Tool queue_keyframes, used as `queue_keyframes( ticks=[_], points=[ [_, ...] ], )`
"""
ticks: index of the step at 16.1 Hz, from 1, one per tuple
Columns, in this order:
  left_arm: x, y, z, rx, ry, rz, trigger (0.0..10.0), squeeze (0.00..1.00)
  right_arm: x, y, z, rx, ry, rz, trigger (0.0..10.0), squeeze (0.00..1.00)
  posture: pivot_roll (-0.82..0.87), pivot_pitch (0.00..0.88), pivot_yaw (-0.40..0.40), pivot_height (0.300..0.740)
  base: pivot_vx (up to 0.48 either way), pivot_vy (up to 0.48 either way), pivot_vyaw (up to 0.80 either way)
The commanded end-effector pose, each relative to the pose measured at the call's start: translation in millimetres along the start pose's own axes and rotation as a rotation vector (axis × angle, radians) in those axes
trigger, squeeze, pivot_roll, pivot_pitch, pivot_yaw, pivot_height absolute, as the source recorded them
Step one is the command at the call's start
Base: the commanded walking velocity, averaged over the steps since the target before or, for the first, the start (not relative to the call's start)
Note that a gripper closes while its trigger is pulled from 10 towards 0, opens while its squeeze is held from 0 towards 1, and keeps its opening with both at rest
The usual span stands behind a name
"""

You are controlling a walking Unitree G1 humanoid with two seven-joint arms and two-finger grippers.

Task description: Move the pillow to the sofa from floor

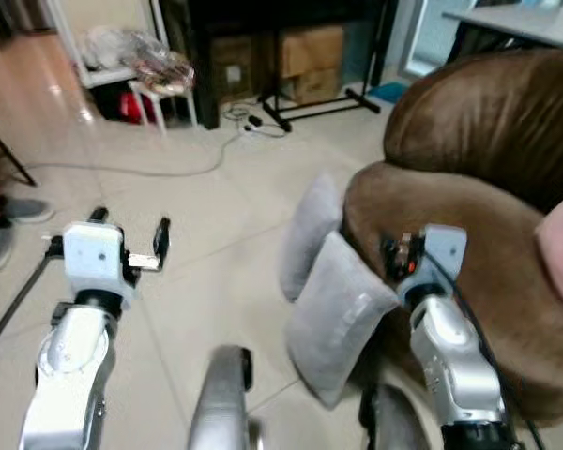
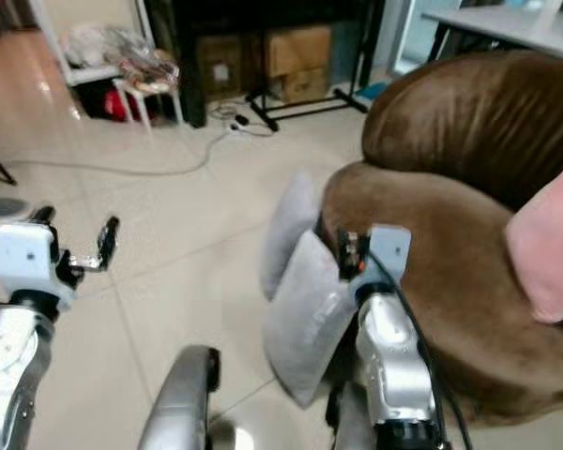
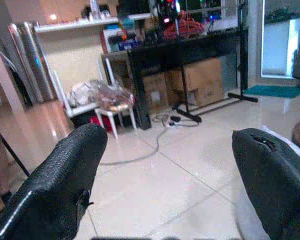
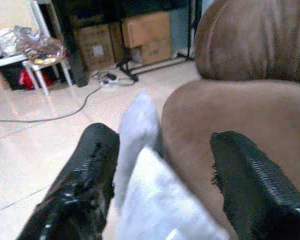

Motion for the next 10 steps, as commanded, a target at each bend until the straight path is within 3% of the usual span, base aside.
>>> queue_keyframes(
  ticks=[1,10],
  points=[
    [-0.4,11.1,4.8,-0.046,-0.006,0.021,10.0,1.00,5.0,11.5,2.0,-0.036,0.032,-0.017,10.0,1.00,0.12,0.000,-0.016,0.576,0.000,0.000,0.00],
    [-2.1,10.6,2.7,-0.047,0.002,-0.008,10.0,1.00,8.1,11.0,5.2,-0.028,0.064,-0.051,10.0,1.00,0.11,0.000,-0.042,0.576,0.000,0.000,0.00]
  ],
)
Point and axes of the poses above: a point about 5 cm out from each wrist's last joint towards the gripper, its own z axis pointing out of the wrist towards the gripper, its own y axis along the axis of the wrist's last joint, x = y × z, the point moved 4 cm from there along z, pointing out of the wrist towards the gripper, and after that the axes turned 7 degrees about z, right-handed, at the moved point
